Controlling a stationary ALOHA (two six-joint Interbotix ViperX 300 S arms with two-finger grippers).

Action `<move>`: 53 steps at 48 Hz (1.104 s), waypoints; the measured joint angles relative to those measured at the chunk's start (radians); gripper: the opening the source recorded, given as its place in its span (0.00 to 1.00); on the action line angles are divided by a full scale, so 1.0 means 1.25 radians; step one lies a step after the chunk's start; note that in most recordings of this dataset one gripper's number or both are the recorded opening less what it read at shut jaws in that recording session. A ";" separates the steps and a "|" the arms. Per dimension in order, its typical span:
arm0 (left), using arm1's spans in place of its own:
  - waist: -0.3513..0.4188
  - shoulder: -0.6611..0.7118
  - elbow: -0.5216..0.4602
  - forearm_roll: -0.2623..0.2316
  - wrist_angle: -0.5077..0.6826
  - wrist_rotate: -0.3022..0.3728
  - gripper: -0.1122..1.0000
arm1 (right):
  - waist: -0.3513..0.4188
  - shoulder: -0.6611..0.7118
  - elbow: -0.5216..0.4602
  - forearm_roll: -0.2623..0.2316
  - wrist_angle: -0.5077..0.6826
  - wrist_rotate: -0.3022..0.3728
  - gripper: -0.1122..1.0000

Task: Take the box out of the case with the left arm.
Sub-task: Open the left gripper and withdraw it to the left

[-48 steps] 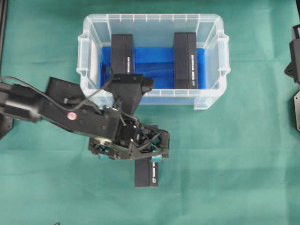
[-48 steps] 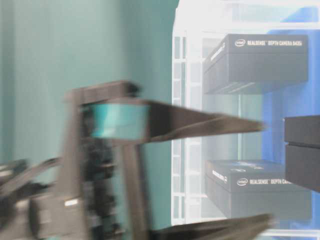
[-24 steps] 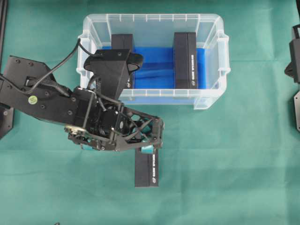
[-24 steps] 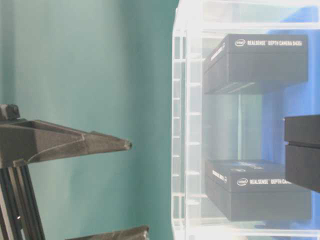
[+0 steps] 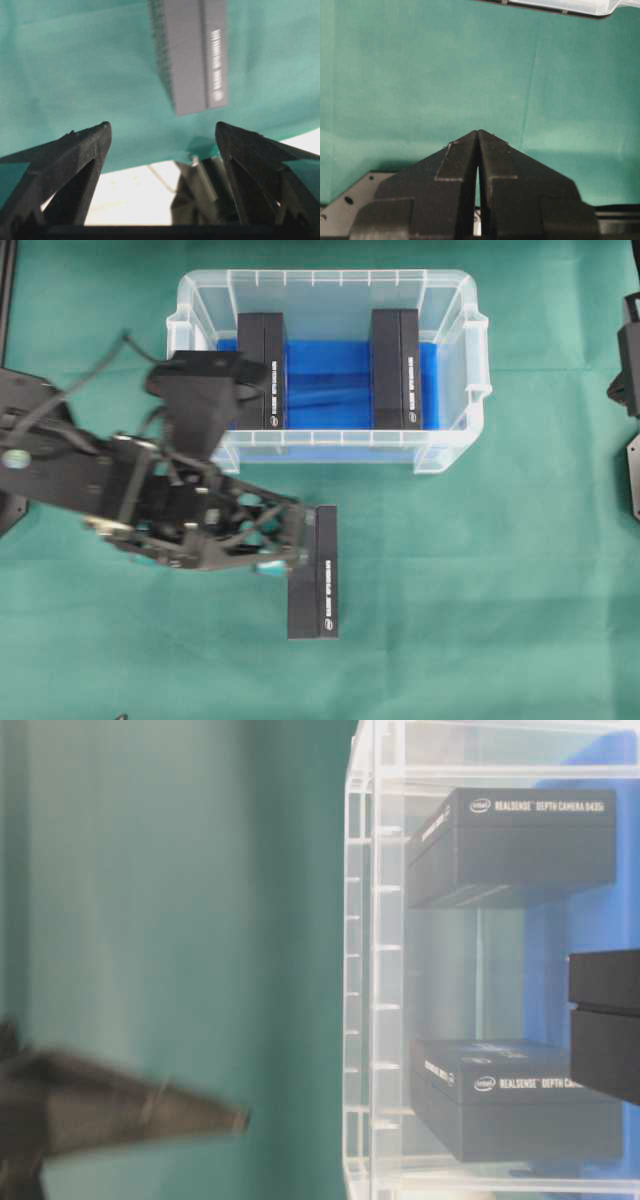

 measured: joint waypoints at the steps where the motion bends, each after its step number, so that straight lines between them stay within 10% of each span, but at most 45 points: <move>1: -0.002 -0.009 0.010 0.001 0.000 0.000 0.98 | 0.000 0.000 0.000 0.000 0.000 -0.001 0.10; 34: -0.110 -0.272 0.281 -0.002 0.001 -0.109 0.98 | 0.000 -0.004 0.000 0.000 0.000 -0.001 0.10; 53: -0.039 -0.342 0.335 -0.001 0.013 -0.063 0.98 | 0.000 -0.004 0.000 0.000 0.001 0.000 0.10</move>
